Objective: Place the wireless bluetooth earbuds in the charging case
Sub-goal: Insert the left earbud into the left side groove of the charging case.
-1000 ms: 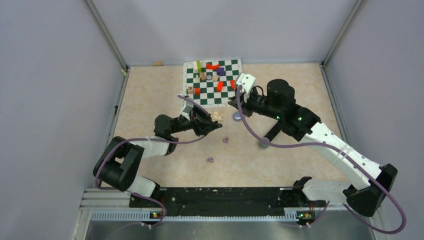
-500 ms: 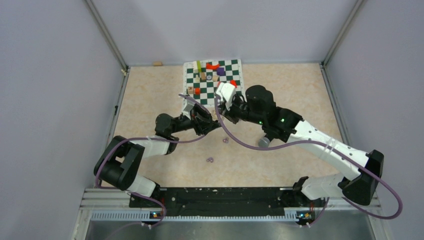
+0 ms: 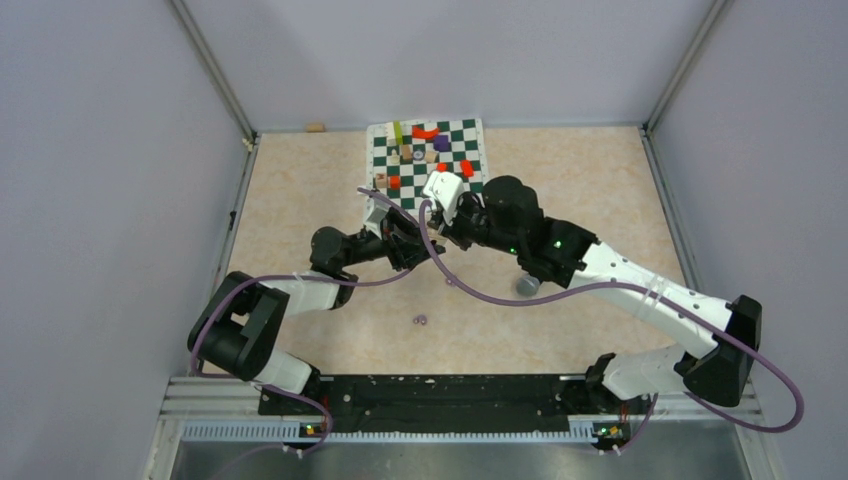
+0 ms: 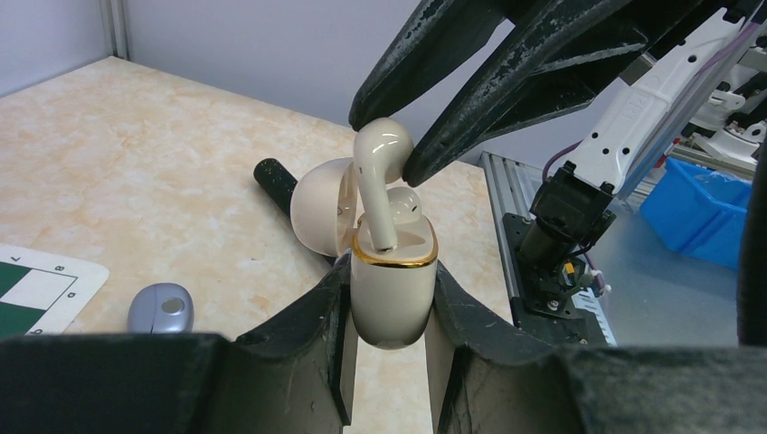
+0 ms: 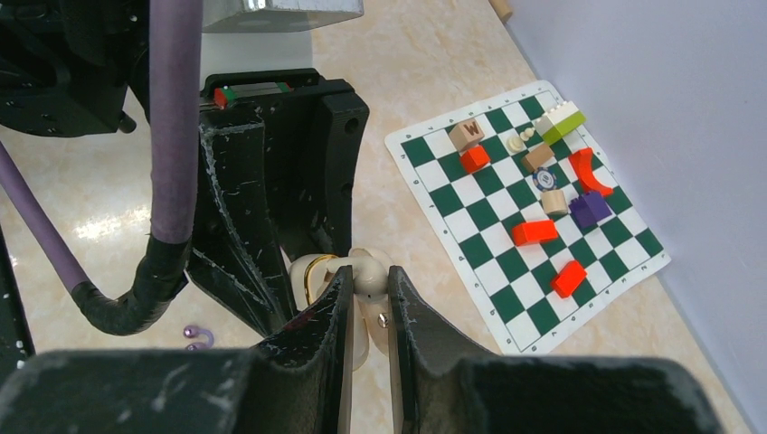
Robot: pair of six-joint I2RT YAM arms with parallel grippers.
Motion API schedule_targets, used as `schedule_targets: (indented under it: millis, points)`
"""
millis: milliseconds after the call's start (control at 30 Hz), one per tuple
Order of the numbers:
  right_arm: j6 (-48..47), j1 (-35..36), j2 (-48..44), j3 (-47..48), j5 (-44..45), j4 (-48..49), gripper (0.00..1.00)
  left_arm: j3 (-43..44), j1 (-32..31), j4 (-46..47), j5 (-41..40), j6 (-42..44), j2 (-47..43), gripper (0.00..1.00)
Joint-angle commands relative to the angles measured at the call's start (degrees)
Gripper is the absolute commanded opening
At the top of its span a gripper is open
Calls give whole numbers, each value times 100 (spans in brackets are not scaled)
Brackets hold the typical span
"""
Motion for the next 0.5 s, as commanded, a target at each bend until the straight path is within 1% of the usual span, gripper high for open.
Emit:
schedule_targets:
  millis: [0,200,467]
  points:
    - [-73,90,-20,27,120,220,6,167,2,218,-75,99,-14,0]
    - [-136,93,-138,-88,233,302,6,156,3,214,-82,119,-29,0]
    - [-170,91,-265,-137,140,240,6,156,11,188,-81,170,-25,0]
